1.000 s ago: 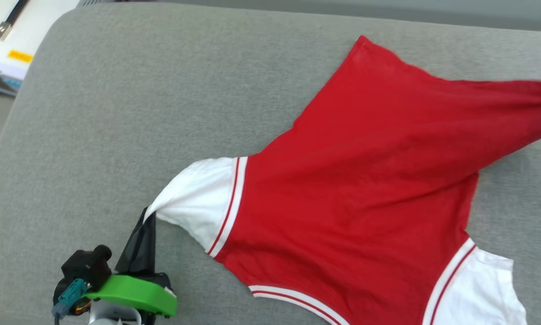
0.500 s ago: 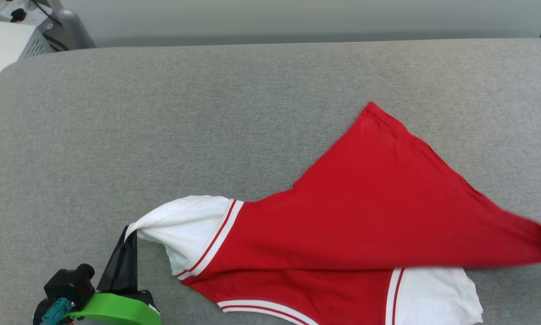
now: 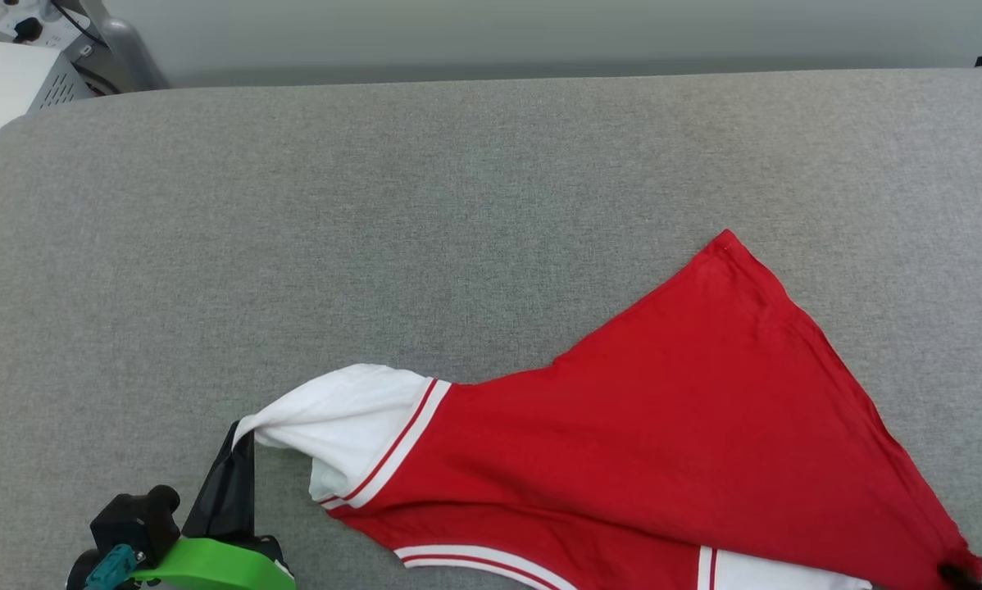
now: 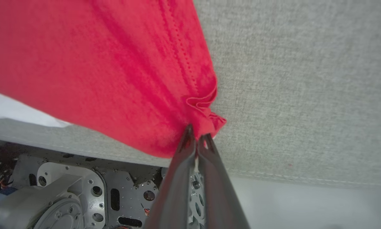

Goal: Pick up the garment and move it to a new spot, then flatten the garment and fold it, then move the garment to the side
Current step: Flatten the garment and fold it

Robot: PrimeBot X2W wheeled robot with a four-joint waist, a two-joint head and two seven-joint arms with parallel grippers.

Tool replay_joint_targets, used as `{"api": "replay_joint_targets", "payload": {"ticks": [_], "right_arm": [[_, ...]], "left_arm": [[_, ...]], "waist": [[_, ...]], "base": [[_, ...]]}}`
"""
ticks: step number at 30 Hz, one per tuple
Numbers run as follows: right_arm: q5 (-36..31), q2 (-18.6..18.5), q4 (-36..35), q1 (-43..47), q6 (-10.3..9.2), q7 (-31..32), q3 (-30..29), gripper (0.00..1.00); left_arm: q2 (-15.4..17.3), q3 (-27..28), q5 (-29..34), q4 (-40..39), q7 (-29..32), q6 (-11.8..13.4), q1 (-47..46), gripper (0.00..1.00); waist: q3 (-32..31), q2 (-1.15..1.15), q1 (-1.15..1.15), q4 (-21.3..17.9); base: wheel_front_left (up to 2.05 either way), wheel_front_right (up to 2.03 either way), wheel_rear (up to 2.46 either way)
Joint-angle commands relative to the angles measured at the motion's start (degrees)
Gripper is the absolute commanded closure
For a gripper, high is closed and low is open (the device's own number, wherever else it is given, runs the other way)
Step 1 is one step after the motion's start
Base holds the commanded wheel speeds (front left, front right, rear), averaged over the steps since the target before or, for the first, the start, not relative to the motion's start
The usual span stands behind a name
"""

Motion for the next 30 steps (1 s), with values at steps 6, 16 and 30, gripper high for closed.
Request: {"api": "replay_joint_targets", "payload": {"ticks": [6,16,30], "right_arm": [[-2.7,0.5,-4.3,-2.5,-0.04,-2.0,-4.7,0.00],[-5.8,-1.6,-15.4,-13.3,-0.04,-2.7,-6.8,0.00],[-4.0,-3.1,-1.9,-40.8,-0.04,6.7,14.3,0.00]], "left_arm": [[0.6,-0.1,-0.1,0.6,-0.3,0.0,-0.6,1.00],[0.5,-1.3,0.4,0.3,-0.3,0.0,-1.0,1.00],[-0.3,-5.3,1.3,0.6,-0.1,-0.7,-6.7,1.00]], "waist": [[-0.9,0.00,0.00,0.1],[-1.5,0.00,0.00,1.0],[3.5,0.00,0.00,6.4]], "base": [[0.00,0.00,0.00],[0.00,0.00,0.00],[0.00,0.00,0.00]]}}
